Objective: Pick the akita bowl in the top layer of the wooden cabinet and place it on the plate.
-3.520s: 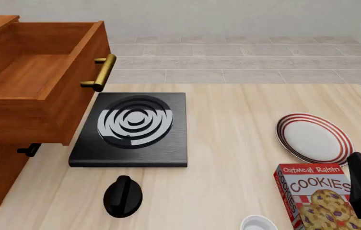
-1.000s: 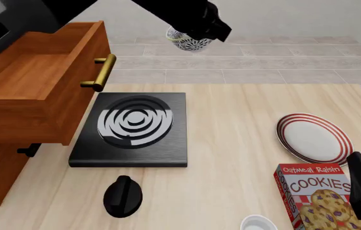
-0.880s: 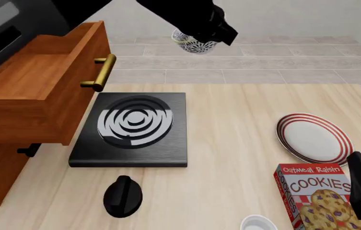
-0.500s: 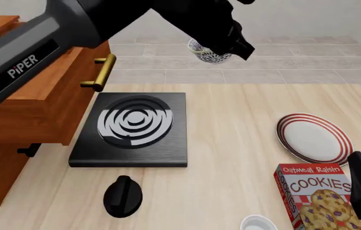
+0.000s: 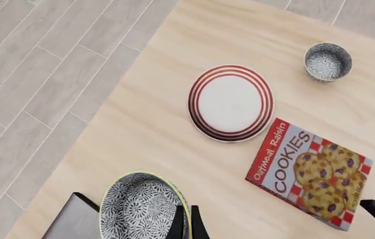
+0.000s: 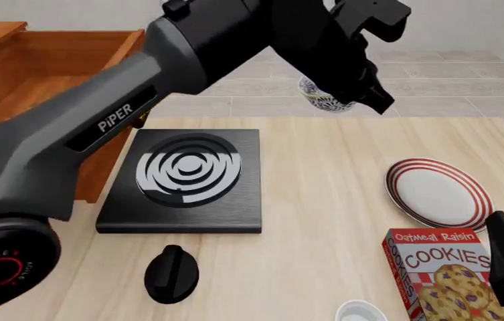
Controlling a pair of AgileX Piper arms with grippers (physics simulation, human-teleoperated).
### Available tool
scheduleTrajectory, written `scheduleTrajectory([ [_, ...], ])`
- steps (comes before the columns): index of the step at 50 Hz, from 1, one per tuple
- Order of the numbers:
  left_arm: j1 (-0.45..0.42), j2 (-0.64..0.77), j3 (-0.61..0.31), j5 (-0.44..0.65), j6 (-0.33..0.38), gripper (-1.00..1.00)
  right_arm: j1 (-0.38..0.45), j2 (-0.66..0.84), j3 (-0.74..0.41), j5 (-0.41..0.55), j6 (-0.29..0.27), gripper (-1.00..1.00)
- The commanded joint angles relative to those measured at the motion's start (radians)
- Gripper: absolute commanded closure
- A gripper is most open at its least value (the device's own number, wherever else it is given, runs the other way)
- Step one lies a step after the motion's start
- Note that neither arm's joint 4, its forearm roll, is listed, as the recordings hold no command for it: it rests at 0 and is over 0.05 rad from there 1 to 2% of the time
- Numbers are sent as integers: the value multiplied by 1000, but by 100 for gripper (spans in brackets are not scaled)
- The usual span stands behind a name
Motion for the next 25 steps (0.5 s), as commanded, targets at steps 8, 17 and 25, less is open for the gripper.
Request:
scheduleTrajectory([
  [8,-72,79,-104,-7,-42,100,-1,0,2,0,5,-100],
  [17,-98,100,-130,-27,-74,100,0,0,4,0,10,-100],
  [25,-99,122,-190,-40,-28,100,0,1,5,1,13,-100],
])
